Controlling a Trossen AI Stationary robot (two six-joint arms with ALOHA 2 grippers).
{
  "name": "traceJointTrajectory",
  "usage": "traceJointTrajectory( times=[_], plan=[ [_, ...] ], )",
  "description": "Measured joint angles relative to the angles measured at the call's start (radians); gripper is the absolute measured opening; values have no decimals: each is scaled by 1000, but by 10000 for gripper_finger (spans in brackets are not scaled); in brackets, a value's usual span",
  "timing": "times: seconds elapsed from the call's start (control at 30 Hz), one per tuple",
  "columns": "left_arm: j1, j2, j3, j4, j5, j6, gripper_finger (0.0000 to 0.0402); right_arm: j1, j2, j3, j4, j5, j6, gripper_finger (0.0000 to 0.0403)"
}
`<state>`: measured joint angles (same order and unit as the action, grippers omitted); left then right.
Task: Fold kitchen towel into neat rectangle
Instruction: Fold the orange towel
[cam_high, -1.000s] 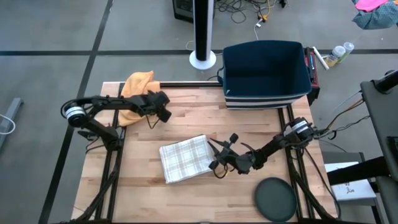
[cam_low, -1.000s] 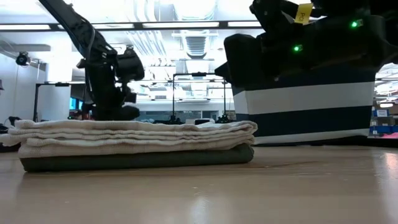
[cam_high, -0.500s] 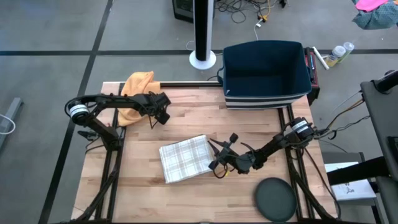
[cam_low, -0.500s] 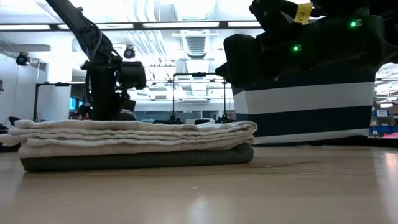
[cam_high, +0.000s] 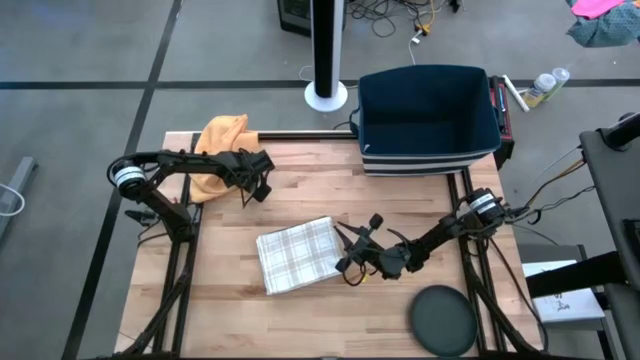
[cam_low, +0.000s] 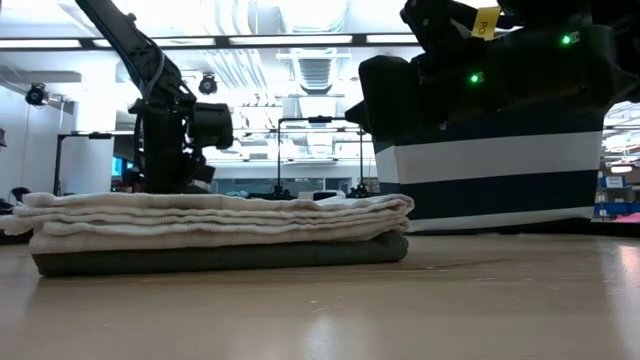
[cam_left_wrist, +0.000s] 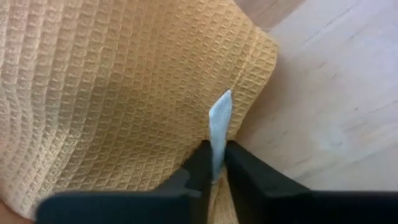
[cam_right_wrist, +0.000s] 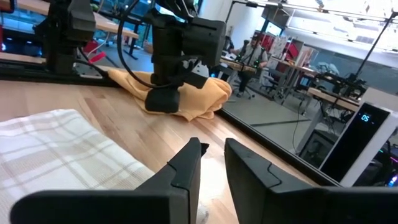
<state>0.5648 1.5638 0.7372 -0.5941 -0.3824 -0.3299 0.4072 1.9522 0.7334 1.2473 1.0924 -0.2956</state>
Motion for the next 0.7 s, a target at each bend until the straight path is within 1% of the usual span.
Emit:
traceJointTrajectory(
  times=[0.07,0.17,0.3,0.4,0.5,0.57,0.7],
  plan=[
    [0,-4,1,-2,2,15,8,0,0,0,0,0,-1,67],
    [0,-15,16,-23,13,25,13,0,0,0,0,0,-3,59],
    [-6,-55,68,-88,65,34,3,0,0,0,0,0,-3,49],
    [-15,-109,125,-149,102,34,4,0,0,0,0,0,-10,45],
    [-29,-183,186,-192,119,34,1,-1,0,0,0,0,-32,44],
    [-35,-233,228,-223,160,30,2,-6,0,0,0,0,-40,46],
    [-39,-329,300,-238,273,-6,1,-20,0,0,9,0,-43,55]
  ],
)
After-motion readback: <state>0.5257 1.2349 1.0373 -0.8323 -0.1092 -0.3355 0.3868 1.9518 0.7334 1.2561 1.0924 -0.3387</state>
